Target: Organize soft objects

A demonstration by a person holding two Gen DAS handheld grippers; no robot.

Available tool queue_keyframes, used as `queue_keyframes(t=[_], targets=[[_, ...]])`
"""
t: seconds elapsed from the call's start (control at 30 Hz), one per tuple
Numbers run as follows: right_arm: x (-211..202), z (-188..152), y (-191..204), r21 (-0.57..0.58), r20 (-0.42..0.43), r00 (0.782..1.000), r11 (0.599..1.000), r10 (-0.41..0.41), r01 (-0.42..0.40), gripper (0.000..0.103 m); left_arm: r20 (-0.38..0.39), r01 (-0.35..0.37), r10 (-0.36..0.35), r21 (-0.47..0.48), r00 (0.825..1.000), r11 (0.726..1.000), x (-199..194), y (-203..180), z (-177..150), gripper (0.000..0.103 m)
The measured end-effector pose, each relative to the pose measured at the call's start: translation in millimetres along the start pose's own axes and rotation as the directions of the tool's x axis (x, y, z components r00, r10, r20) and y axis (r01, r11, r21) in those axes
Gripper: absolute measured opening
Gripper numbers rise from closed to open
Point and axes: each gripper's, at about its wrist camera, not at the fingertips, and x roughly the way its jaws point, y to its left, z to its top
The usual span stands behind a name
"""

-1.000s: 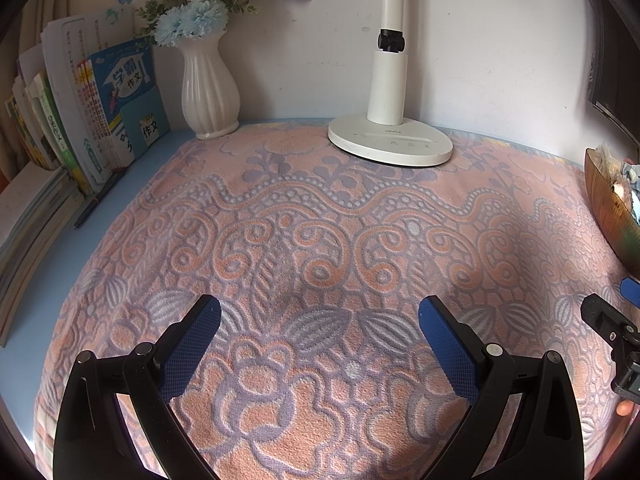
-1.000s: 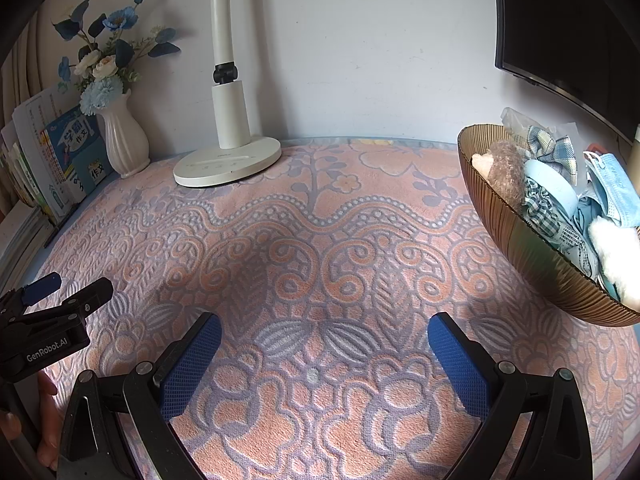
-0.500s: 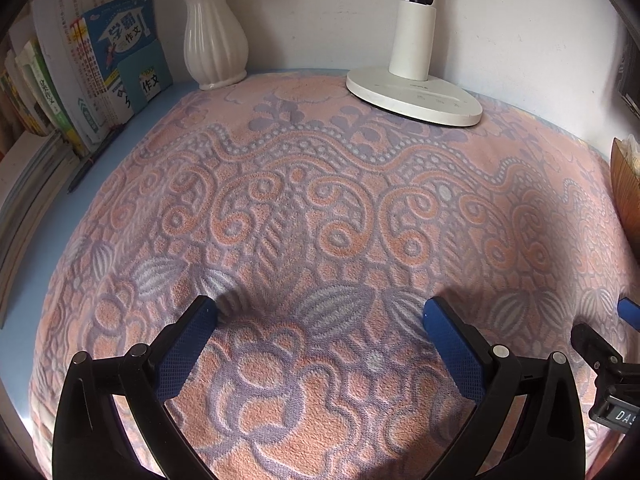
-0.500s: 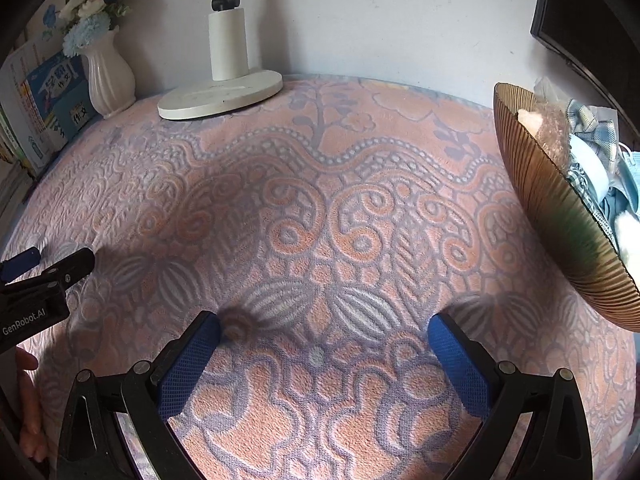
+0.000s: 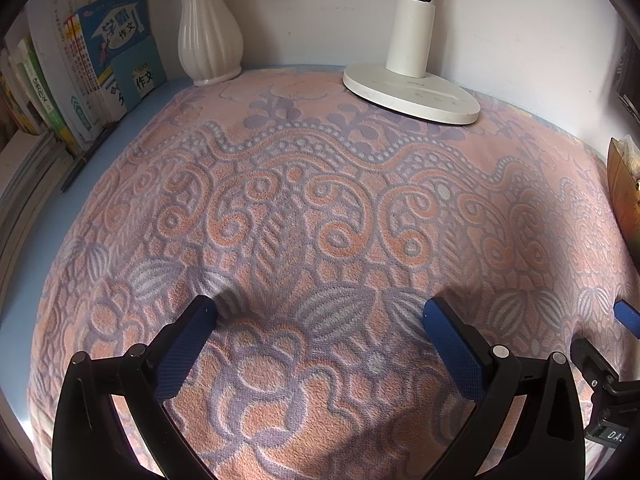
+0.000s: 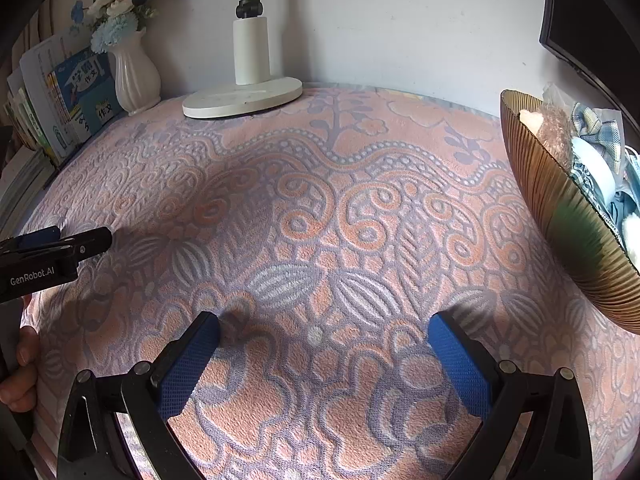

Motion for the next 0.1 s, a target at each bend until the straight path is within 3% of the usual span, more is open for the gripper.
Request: queue_keyframes(t=[0.1], targets=[[0.3,0.5,0.4,-0.001,0.000,1.000,1.000,0.000,0.000,0.103,0.002,-0.002,0.002,0.007,1.000,1.000,0.2,-1.2,-1.5,0.103]])
